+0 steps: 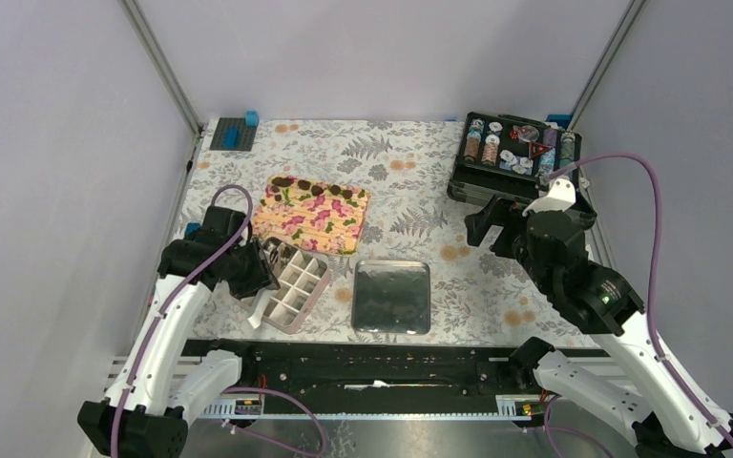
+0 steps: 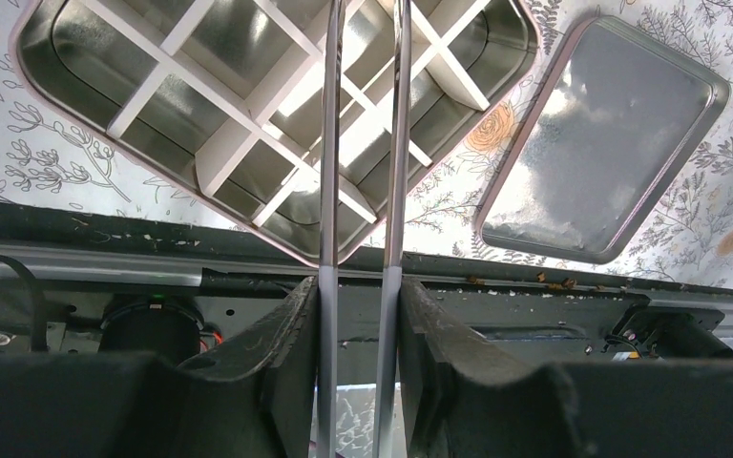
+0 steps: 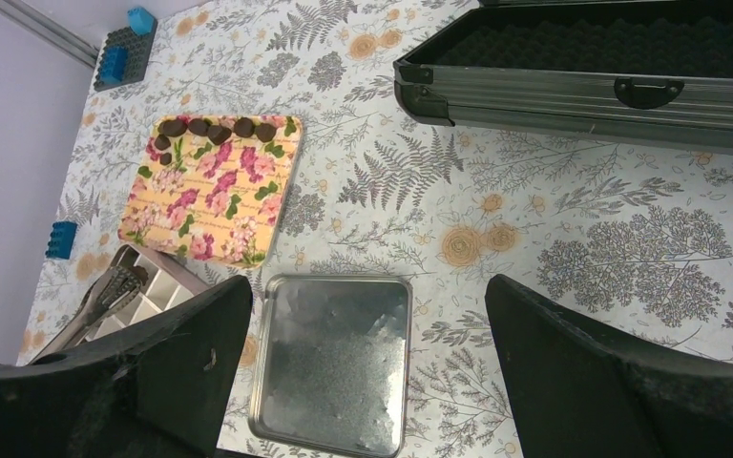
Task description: Pack the chocolate
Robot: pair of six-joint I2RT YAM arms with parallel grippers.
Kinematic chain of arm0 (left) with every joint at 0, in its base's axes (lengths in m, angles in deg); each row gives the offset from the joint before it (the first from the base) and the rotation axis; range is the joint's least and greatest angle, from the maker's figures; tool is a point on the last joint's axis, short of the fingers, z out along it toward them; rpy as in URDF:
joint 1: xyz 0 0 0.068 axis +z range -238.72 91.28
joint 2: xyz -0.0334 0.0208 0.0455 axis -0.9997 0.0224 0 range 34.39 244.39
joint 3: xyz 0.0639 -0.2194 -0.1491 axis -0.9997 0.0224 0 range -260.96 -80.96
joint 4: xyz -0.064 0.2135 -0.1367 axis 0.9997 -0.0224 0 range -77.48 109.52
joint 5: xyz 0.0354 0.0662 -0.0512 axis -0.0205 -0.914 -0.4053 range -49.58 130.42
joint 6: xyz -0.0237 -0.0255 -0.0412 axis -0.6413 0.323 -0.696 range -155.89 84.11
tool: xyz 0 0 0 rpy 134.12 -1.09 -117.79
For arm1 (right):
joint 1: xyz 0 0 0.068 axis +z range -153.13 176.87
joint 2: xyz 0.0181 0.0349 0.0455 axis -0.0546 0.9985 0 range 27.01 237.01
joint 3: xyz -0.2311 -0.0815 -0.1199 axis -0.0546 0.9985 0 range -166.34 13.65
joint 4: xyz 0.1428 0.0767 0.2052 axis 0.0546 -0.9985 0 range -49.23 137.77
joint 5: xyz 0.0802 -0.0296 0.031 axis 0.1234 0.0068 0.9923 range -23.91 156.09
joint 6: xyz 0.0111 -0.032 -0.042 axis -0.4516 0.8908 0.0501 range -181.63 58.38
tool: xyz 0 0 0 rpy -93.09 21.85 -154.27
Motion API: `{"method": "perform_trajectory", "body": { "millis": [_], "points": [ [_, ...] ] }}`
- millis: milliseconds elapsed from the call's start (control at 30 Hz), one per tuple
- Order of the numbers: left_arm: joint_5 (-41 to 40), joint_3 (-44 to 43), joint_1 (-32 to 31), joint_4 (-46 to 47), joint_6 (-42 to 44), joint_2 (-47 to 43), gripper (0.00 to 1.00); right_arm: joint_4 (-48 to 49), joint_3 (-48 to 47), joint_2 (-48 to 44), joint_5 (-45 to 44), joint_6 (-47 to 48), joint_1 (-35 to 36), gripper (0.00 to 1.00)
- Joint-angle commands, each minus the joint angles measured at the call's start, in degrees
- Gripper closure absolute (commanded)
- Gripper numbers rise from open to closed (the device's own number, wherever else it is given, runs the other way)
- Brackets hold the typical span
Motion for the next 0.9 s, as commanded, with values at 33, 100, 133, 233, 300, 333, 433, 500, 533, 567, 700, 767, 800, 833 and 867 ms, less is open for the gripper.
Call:
{"method": "perform_trajectory", "body": {
  "millis": [33, 100, 133, 233, 300, 333, 433, 500, 533, 567, 700, 767, 800, 833, 867],
  "points": [
    [-0.07, -0.62, -0.25, 3.60, 0.27, 0.48, 1.00, 1.24, 0.04, -0.42, -0.71, 0.09, -0.07, 0.00],
    [-0.75, -0.84, -0.25, 3.61, 0.30, 0.91, 0.87, 1.18, 0.06, -0.29, -0.73, 0.06, -0.14, 0.00],
    [-0.61, -0.85, -0.25, 3.59, 0.30, 1.17, 0.82, 1.24, 0.13, -0.19, -0.71, -0.06, -0.11, 0.00],
    [0.15, -0.90, -0.25, 3.76, 0.21, 1.55, 0.73, 1.48, 0.42, -0.16, -0.63, -0.18, -0.07, 0.00],
    [0.22, -1.30, -0.25, 3.80, 0.34, 1.60, 0.70, 1.59, 0.63, -0.21, -0.60, -0.20, -0.11, 0.00],
    [0.22, -1.51, -0.25, 3.72, 0.42, 1.60, 0.68, 1.54, 0.67, -0.17, -0.60, -0.16, -0.11, 0.00],
    [-0.09, -2.21, -0.25, 3.42, 0.56, 1.93, 0.67, 1.62, 0.84, -0.16, -0.70, -0.11, -0.14, 0.00],
    [-0.25, -2.55, -0.25, 3.23, 0.48, 2.22, 0.66, 1.75, 0.96, -0.16, -0.69, -0.01, -0.09, 0.00],
    [-0.38, -2.71, -0.25, 3.22, 0.35, 2.28, 0.65, 1.89, 1.10, -0.16, -0.71, -0.02, -0.10, 0.00],
    [-0.53, -2.84, -0.25, 3.10, 0.30, 2.42, 0.62, 1.96, 1.26, -0.17, -0.64, -0.03, -0.09, 0.00],
    [-0.94, -3.30, -0.33, 2.77, 0.30, 2.70, 0.60, 2.45, 1.55, -0.08, -0.45, 0.07, -0.11, 0.01],
    [-1.08, -3.52, -0.33, 2.67, 0.30, 2.82, 0.60, 2.60, 1.54, 0.13, -0.38, 0.27, -0.09, 0.00],
    [-0.98, -3.71, -0.29, 2.65, 0.24, 2.85, 0.65, 2.66, 1.54, 0.18, -0.36, 0.36, -0.13, 0.00],
    [-1.07, -4.03, -0.33, 2.60, 0.09, 2.78, 0.77, 2.73, 1.49, 0.27, -0.40, 0.47, -0.16, 0.00],
    [-1.23, -4.55, -0.33, 2.53, -0.15, 2.67, 0.89, 2.74, 1.45, 0.34, -0.43, 0.54, -0.11, 0.00]
  ]
}}
